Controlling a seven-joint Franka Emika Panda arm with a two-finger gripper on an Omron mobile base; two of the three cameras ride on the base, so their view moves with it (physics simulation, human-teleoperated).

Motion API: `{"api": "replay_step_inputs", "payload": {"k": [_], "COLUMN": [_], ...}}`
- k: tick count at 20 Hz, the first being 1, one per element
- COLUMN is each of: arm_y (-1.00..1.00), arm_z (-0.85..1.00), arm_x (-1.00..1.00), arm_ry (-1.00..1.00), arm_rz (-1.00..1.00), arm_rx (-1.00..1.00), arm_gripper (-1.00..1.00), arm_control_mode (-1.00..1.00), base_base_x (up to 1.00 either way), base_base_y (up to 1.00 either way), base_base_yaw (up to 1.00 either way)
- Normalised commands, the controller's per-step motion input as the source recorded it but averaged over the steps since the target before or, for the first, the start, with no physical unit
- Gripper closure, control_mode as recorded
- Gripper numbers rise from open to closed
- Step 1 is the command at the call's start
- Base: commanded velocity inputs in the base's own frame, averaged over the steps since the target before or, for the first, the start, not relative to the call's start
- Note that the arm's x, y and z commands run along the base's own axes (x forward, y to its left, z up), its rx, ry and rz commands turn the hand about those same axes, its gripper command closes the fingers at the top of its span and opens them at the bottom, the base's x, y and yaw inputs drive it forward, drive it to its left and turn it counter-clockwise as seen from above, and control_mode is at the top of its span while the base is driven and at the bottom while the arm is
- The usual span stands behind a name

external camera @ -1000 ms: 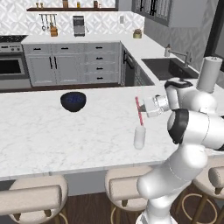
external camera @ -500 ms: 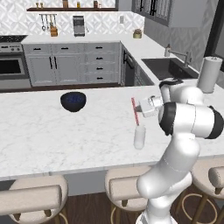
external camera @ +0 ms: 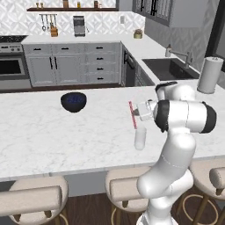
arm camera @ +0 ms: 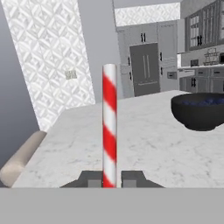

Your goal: Take a straw from the drawer in front and place it inside the glass cup on the dining counter.

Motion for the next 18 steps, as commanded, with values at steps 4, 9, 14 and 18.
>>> {"api": "replay_step_inputs", "payload": {"k": [4, 9, 14, 18], "arm_y": [0.0, 0.0, 0.0, 0.0], "arm_z": [-0.18, -0.2, -0.21, -0.23], "arm_x": [0.41, 0.33, 0.1, 0.05], "arm_ry": [0.0, 0.0, 0.0, 0.0], "arm_rz": [0.0, 0.0, 0.0, 0.0], "arm_rx": [0.0, 0.0, 0.0, 0.0], "arm_gripper": [1.0, 1.0, 1.0, 1.0], "arm_control_mode": [-1.0, -1.0, -1.0, -1.0], "base_base_x": [0.0, 0.0, 0.0, 0.0], "base_base_y": [0.0, 0.0, 0.0, 0.0], "base_base_yaw": [0.0, 0.0, 0.0, 0.0]}}
